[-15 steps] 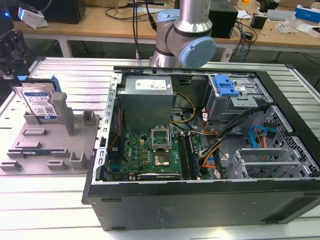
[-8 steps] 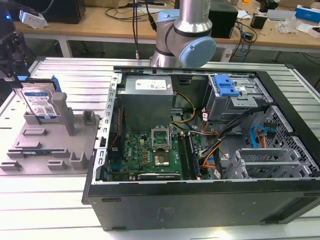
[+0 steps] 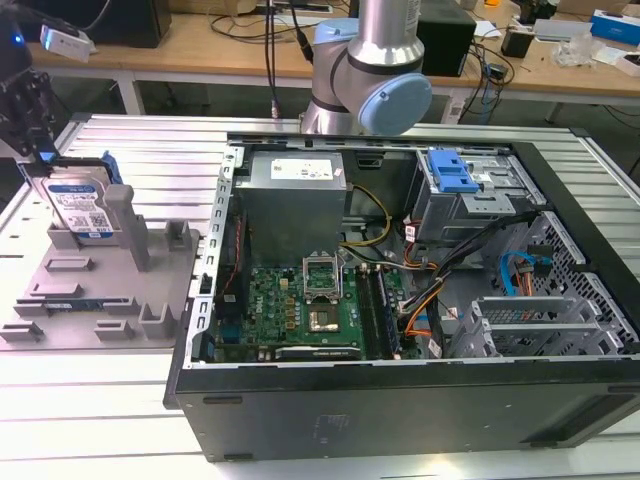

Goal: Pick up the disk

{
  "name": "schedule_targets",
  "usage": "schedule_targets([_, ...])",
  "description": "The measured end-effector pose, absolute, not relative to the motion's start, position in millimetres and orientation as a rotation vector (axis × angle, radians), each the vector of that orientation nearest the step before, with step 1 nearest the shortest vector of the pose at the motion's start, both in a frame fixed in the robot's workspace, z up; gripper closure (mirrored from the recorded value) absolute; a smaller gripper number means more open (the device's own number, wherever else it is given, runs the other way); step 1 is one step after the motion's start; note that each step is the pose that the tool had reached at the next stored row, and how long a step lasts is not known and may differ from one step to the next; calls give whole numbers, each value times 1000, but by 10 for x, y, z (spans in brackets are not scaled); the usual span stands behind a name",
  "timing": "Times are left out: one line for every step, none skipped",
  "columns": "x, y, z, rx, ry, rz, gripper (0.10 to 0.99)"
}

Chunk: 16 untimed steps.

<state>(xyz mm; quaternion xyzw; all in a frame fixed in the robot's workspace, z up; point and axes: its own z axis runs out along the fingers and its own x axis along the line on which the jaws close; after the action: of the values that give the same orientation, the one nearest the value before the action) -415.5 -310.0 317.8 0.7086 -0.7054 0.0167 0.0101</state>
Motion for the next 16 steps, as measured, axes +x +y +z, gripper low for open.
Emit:
schedule_targets([-4155, -3100, 3174, 2212, -2202, 52, 694])
schedule_targets([-4155, -3100, 3169, 2212, -2202, 52, 694])
schedule_targets([-4155, -3100, 3165, 2212, -2202, 52, 694])
schedule_targets([-4155, -3100, 3155, 2212, -2202, 52, 694])
schedule_targets([-4155, -3100, 3148, 2212, -2202, 52, 694])
schedule_targets([-4155, -3100, 3142, 2212, -2202, 52, 694])
schedule_targets([-4154, -3100, 3137, 2212, -2202, 52, 694])
schedule_targets([-4154, -3100, 3128, 2212, -2202, 52, 694])
schedule_targets([-4154, -3100, 3120, 2212, -2202, 52, 694])
schedule_targets([-4154, -3100, 3114, 2212, -2202, 52, 694])
schedule_targets([-4154, -3100, 3104, 2212, -2202, 52, 694])
schedule_targets([-4153, -3100, 3096, 2212, -2201, 52, 694])
schedule_targets([-4153, -3100, 3090, 2212, -2201, 52, 694])
schedule_targets([-4152, -3100, 3082, 2212, -2201, 52, 694])
schedule_targets([-4151, -3100, 3076, 2212, -2201, 52, 694])
schedule_targets([-4151, -3100, 3068, 2212, -2201, 52, 694])
